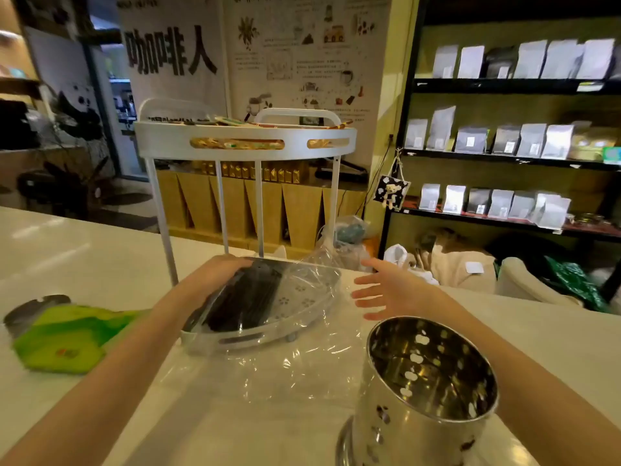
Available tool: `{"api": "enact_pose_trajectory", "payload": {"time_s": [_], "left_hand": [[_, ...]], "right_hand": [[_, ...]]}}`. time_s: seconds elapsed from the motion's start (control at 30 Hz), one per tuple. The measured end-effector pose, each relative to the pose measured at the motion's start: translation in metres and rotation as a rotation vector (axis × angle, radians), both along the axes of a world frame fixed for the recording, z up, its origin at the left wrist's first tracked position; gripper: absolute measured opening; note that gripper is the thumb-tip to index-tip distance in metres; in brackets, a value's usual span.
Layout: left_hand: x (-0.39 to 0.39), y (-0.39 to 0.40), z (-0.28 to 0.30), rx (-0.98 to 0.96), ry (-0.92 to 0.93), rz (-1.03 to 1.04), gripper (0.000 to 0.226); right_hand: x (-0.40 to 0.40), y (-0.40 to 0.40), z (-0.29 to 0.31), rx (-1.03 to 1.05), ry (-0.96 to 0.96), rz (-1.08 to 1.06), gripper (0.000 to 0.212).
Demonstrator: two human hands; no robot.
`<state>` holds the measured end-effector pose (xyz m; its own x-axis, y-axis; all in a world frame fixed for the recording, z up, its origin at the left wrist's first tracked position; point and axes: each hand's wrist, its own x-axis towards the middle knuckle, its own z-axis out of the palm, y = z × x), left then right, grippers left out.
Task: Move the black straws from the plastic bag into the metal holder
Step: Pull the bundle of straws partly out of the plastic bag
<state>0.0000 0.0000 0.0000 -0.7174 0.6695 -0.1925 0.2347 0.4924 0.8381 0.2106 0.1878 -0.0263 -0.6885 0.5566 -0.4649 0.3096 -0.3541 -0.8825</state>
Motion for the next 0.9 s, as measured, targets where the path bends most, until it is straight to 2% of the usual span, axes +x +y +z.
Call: {"api": "enact_pose_trajectory", "payload": {"time_s": [0.03,0.13,0.23,0.4,0.5,0.63,0.77,0.83,0.9], "left_hand": [[-0.001,-0.002,-0.001,-0.055,0.023,-0.029,0.023],[-0.011,-0.01,-0.01,-0.111,-0.065,-0.019,0.03],[-0.021,-0.013,-0.02,-0.171,-0.047,-0.022,0.042],[-0.019,-0.016,-0.033,-0.169,-0.117,-0.039,0.045],[-0.023,-0.018,-0.033,-0.086,-0.231,-0.012,0.057],[-0.017,-0.014,-0.018,0.121,-0.443,0.061,0.054],[-0.006,-0.004,0.004,0.262,-0.591,-0.017,0.052],[0.001,0.002,0.014,0.244,-0.509,-0.151,0.054],[0.02,0.005,0.024,0.172,-0.19,-0.316,0.049]], "right_hand": [[-0.003,-0.004,-0.002,0.003,-0.029,0.028,0.047],[-0.01,-0.016,-0.014,0.006,0.013,0.137,0.021],[-0.018,-0.026,-0.024,0.136,-0.01,0.138,0.013],[-0.02,-0.023,-0.01,0.088,0.026,0.158,0.01],[-0.018,-0.019,0.002,0.101,0.082,0.136,0.011],[-0.016,-0.012,0.032,0.155,0.126,0.112,0.012],[-0.003,-0.006,0.079,0.225,0.224,0.089,0.017],[0.008,-0.004,0.103,0.249,0.274,0.08,0.012],[0.021,-0.004,0.125,0.272,0.306,0.064,0.011]]}}
